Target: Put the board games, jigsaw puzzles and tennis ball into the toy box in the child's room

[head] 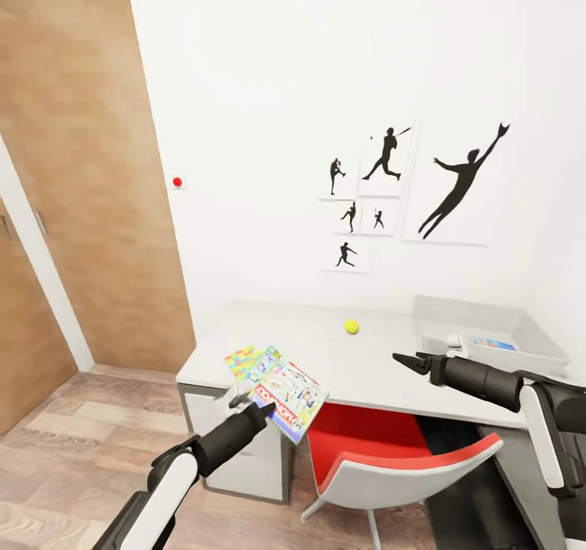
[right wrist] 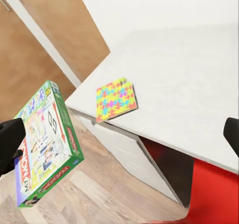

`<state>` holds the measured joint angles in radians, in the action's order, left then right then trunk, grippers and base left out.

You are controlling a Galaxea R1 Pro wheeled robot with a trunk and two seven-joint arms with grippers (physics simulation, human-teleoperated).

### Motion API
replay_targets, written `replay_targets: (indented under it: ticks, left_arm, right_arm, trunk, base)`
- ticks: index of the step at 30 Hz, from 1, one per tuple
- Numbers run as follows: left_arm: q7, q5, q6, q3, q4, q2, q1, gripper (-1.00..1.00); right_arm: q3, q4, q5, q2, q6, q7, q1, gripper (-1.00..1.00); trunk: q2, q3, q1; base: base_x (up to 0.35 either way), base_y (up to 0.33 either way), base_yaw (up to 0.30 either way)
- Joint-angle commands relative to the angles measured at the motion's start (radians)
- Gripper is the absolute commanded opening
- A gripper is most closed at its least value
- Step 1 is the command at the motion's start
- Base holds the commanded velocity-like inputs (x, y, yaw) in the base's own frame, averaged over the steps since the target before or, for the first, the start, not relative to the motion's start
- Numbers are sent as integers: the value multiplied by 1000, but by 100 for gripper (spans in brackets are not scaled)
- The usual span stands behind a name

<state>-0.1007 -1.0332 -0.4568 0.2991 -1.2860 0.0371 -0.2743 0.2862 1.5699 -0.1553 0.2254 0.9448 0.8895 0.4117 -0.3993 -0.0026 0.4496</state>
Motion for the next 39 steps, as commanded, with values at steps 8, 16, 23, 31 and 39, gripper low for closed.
replay_targets:
  ticks: [8,16,23,31,39]
  left_arm:
    - [-2,-2,0,0,0,2,8,-100]
    - [-1,1,1,-5,1,3,13,-100]
    - [-1,3,3,-6,8,3,13,-100]
    - [-1,3,5,-6,21,3,14,-100]
    - [-1,3,5,-6,24,3,14,-100]
  right_arm:
    - [6,-1,-2,13,7,1,4,100]
    - [7,-2,-3,20,8,0,4,100]
    - [6,-2,-3,20,8,0,3,100]
    - [7,-2,-5,19,7,0,-2,100]
    - [7,2,-6,17,3,0,-7,100]
  trunk:
    - [-1,3,0]
    - [-1,7,0]
    - [-1,10,0]
    - [-1,13,0]
    - [-1,14,0]
  base:
    - [0,0,-280]
    - [0,0,-280]
    - [0,0,-280]
    - [0,0,-227]
    - [35,0,-64]
